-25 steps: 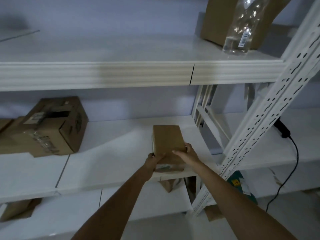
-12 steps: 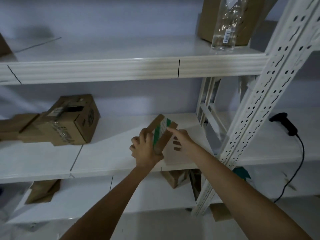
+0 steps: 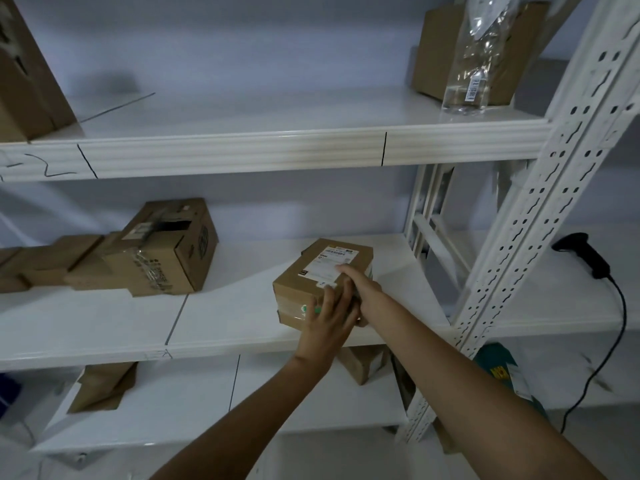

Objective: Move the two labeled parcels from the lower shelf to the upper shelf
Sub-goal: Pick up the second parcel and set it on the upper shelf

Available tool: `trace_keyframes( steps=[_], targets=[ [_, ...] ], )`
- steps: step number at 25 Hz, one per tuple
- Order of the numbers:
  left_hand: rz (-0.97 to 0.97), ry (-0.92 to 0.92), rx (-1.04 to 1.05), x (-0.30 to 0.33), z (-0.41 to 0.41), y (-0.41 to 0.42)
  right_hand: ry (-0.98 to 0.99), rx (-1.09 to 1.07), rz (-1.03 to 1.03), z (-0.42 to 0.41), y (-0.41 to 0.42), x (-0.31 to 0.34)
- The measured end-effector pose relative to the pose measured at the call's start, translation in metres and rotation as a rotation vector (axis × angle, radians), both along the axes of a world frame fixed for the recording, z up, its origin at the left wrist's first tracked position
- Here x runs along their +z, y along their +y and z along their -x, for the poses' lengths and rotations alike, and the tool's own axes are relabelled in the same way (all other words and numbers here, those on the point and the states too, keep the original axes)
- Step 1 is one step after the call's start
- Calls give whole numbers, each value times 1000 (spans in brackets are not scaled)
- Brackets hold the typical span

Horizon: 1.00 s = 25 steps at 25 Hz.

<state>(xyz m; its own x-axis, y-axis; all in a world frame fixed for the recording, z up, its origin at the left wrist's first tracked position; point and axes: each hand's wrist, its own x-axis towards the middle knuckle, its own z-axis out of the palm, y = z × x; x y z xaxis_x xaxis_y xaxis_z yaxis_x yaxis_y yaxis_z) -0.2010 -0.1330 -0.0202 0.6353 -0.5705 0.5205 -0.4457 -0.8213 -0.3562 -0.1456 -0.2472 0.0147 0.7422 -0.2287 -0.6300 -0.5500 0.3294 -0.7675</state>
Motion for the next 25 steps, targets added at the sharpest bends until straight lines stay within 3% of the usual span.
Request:
trace_keyframes(
  steps=[2, 4, 6, 9, 11, 13, 16, 25],
  targets=[
    [92, 92, -28, 7, 7, 1, -51, -12, 18, 0, -9, 0],
    [372, 185, -33, 21, 6, 9, -105, 10, 43, -2, -20, -2],
    [656, 331, 96, 41, -11, 20, -159, 53, 63, -2, -29, -4],
    [1071, 919, 288, 61, -54, 51, -248, 142, 74, 2, -36, -6],
    [1418, 1451, 151, 60, -72, 74, -296, 215, 60, 6, -38, -6],
    [1547, 1719, -6, 46, -77, 91, -335, 283, 60, 7, -38, -4],
    [1558, 1763, -116, 33, -73, 100, -363, 349, 84, 7, -38, -1],
    [1591, 1700, -168, 40, -69, 98, -376, 363, 58, 9, -42, 0]
  ],
)
